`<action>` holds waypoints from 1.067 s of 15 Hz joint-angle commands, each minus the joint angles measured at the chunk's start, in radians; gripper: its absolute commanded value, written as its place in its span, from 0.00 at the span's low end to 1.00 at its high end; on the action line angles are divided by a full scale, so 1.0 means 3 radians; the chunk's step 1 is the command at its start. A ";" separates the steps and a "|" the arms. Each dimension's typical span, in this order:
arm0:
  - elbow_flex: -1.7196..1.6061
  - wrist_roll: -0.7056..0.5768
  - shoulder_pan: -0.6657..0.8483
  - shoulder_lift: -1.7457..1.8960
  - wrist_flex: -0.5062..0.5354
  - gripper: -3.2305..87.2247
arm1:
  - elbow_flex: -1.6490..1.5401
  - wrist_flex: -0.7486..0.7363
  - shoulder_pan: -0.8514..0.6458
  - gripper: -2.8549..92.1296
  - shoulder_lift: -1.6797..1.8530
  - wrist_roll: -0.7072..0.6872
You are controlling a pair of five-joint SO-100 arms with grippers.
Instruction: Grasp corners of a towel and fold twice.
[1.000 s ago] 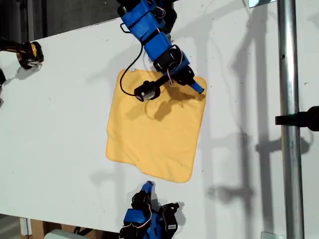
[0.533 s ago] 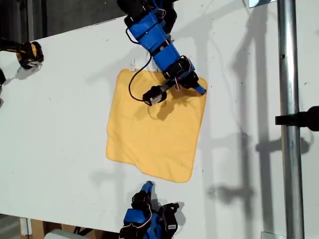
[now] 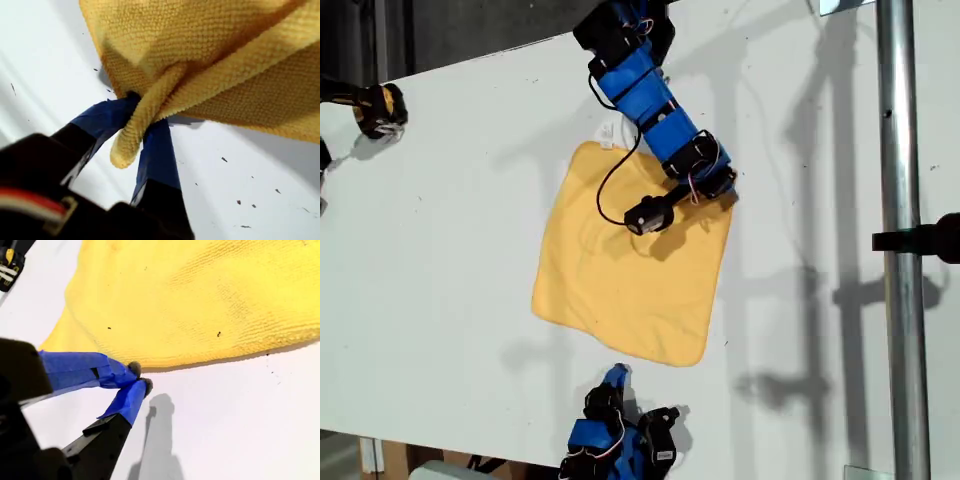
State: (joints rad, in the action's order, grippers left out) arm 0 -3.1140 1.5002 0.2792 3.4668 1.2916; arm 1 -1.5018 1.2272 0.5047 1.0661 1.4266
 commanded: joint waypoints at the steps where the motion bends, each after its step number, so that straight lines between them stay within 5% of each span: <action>1: -0.0015 0.0036 0.0015 0.0015 -0.0005 0.04 | 0.0005 0.0066 -0.0036 0.03 -0.0026 -0.0036; 7: 0.0394 0.0332 -0.0281 -0.0026 -0.0169 0.02 | 0.0005 0.0077 -0.0082 0.03 -0.0031 -0.0123; 10: 0.1401 0.0358 -0.0496 -0.1156 -0.0077 0.02 | 0.0020 0.0072 -0.0118 0.03 -0.0031 -0.0174; 16: 0.3625 -0.0435 -0.1202 -0.3743 0.0056 0.02 | 0.0061 0.0102 -0.0164 0.03 -0.0031 -0.0230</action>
State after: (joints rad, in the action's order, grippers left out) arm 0 -2.1706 1.4220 -0.0307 2.4467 1.2993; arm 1 -1.4849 1.2379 0.4786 1.0538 1.3714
